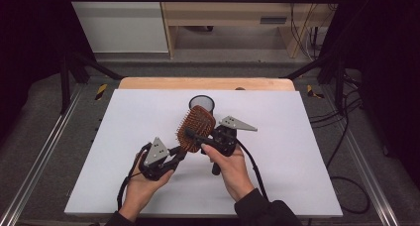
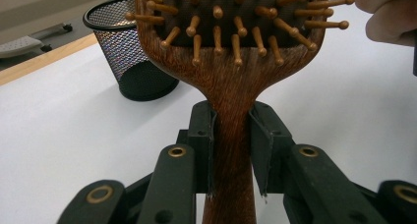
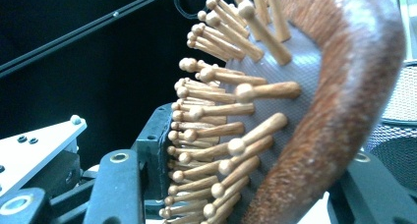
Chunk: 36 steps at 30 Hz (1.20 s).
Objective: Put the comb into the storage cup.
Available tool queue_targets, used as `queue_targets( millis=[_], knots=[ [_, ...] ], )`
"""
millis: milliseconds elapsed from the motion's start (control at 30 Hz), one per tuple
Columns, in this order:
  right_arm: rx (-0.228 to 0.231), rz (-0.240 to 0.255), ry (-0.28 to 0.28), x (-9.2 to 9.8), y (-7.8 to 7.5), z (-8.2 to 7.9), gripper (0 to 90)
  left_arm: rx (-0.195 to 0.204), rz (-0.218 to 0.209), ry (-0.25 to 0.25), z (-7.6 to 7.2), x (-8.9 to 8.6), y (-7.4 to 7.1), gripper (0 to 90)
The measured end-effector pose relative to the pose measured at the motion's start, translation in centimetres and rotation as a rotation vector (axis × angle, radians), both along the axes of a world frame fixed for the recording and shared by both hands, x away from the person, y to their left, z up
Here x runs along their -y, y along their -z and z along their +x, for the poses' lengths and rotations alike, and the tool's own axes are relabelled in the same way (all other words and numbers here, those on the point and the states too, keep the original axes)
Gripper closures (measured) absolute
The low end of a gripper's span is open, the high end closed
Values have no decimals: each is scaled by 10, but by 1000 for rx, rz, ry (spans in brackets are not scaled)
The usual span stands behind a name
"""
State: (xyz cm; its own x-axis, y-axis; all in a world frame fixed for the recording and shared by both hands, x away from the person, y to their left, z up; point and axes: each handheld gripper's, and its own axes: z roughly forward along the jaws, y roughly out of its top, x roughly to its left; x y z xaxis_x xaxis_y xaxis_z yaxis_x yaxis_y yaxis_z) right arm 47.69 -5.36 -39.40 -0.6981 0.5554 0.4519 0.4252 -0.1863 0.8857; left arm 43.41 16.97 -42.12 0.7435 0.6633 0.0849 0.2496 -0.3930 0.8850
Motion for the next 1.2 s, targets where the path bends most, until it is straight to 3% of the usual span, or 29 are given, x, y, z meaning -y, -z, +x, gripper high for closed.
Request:
queue_targets(
  millis=[1200],
  knots=[
    [18, -3, 5, -9, -16, -6, 536, 21, -53, -9, 0, -5, -3, 723]
  ],
)
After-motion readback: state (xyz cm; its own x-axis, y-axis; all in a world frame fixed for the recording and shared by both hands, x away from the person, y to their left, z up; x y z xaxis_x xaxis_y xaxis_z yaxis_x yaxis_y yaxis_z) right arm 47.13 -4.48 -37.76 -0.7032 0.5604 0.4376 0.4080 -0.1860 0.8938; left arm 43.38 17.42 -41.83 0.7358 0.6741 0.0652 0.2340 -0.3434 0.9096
